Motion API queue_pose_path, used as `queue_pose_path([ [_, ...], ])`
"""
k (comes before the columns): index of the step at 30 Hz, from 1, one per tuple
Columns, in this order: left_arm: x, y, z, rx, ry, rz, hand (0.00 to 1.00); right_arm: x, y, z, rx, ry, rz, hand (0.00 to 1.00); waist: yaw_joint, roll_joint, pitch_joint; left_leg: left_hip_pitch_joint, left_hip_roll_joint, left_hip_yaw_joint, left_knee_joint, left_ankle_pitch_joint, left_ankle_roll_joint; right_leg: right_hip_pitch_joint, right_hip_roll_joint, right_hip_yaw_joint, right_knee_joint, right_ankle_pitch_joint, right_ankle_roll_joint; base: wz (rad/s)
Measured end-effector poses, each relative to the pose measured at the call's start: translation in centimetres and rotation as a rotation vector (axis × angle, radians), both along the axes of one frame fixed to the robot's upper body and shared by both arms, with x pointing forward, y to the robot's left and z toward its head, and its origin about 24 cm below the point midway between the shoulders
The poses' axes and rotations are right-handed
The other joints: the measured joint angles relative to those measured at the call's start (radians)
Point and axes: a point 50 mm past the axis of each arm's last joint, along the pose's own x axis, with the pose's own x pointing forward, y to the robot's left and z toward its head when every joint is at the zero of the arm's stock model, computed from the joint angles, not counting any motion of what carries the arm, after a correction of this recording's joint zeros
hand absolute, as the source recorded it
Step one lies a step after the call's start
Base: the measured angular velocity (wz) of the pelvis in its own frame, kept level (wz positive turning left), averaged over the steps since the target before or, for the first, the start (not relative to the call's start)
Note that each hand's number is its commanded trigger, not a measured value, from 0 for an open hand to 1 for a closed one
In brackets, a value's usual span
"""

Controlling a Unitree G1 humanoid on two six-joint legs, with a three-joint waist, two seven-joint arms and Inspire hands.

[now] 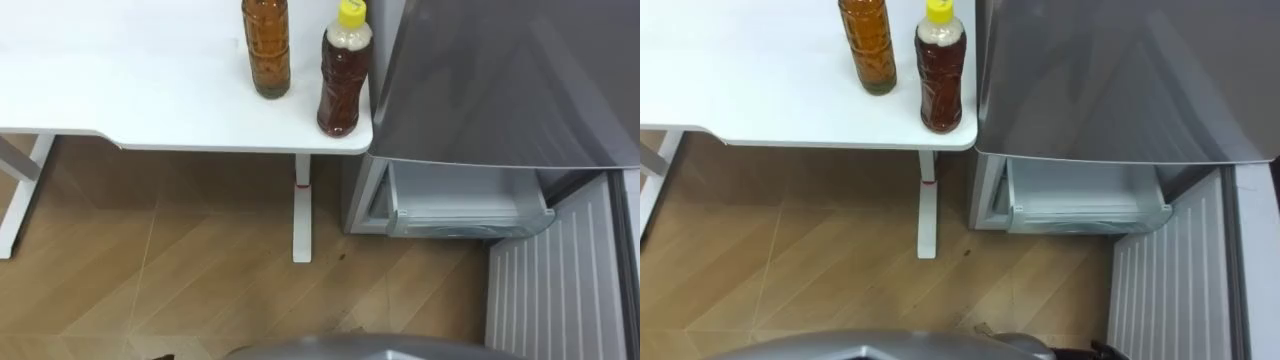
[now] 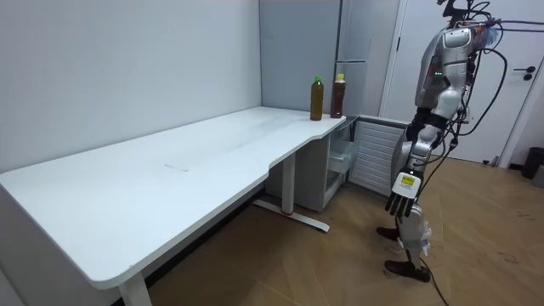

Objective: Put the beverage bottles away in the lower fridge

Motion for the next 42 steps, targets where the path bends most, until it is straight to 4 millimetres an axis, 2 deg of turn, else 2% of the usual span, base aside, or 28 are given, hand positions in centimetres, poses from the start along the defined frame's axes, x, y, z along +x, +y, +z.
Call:
queue_pose_path([
  [7, 0.7, 0.0, 0.0, 0.018, -0.042, 0.038, 0.0, 0.1, -0.1, 0.0, -0.014, 0.006, 0.034, 0.0, -0.003, 0.002, -0.0011, 0.001, 0.0, 0.0, -0.001, 0.0, 0.0, 0.001, -0.001, -0.002, -0.002, 0.0, 0.0, 0.0],
  [8, 0.8, 0.0, 0.1, 0.019, -0.055, 0.062, 0.0, 0.1, -0.1, 0.0, -0.028, 0.011, 0.045, 0.0, -0.005, -0.001, 0.0011, 0.001, -0.001, 0.0, -0.001, 0.0, 0.0, 0.001, -0.001, -0.002, -0.002, 0.0, 0.001, 0.0],
  [12, 1.2, -0.1, 0.1, 0.014, -0.106, 0.147, 0.0, 0.1, -0.3, 0.1, -0.056, 0.025, 0.073, 0.0, -0.004, 0.0, 0.0011, 0.0, -0.002, 0.0, -0.001, 0.0, 0.0, 0.001, -0.002, -0.007, -0.001, -0.001, 0.002, 0.0],
  [19, 1.0, -0.3, 0.0, 0.024, -0.145, 0.289, 0.0, 0.0, -0.4, 0.1, -0.088, 0.04, 0.096, 0.0, -0.016, 0.007, -0.0019, 0.004, -0.003, -0.001, -0.003, 0.0, 0.0, 0.003, -0.004, -0.01, 0.0, -0.002, 0.003, 0.0],
  [24, 0.1, 0.4, 0.1, 0.047, -0.189, 0.563, 0.0, -0.4, -0.5, 0.1, -0.109, 0.069, 0.088, 0.0, -0.013, 0.006, 0.0026, 0.017, -0.004, 0.001, -0.01, 0.0, 0.0, 0.01, -0.005, -0.007, 0.001, -0.003, 0.005, -0.03],
  [29, 0.1, 1.2, 0.4, 0.077, -0.265, 0.889, 0.0, -1.1, -0.7, 0.1, -0.123, 0.084, 0.07, 0.0, 0.01, 0.015, -0.0008, 0.017, -0.007, 0.001, -0.014, 0.002, 0.004, 0.005, -0.005, 0.001, 0.006, -0.003, 0.006, -0.03],
  [32, 0.2, 1.4, 0.5, 0.102, -0.294, 1.037, 0.0, -1.2, -0.8, 0.2, -0.135, 0.094, 0.089, 0.0, 0.009, 0.019, -0.0021, 0.018, -0.007, 0.0, -0.013, 0.003, 0.005, 0.006, -0.006, -0.003, 0.008, -0.004, 0.006, 0.03],
  [37, 1.9, 2.3, 1.2, 0.141, -0.386, 1.24, 0.0, -1.2, -0.9, 0.2, -0.148, 0.113, 0.146, 0.0, 0.009, 0.027, -0.0019, 0.02, -0.008, 0.0, -0.011, 0.003, 0.006, 0.003, -0.007, 0.0, 0.019, -0.004, 0.006, 0.0],
  [42, 5.0, 4.3, 3.4, 0.208, -0.595, 1.365, 0.0, -1.5, -0.9, 0.2, -0.156, 0.137, 0.194, 0.0, 0.026, 0.035, -0.0023, 0.028, -0.01, 0.001, -0.016, 0.005, 0.008, 0.0, -0.01, 0.004, 0.034, -0.005, 0.005, -0.03],
])
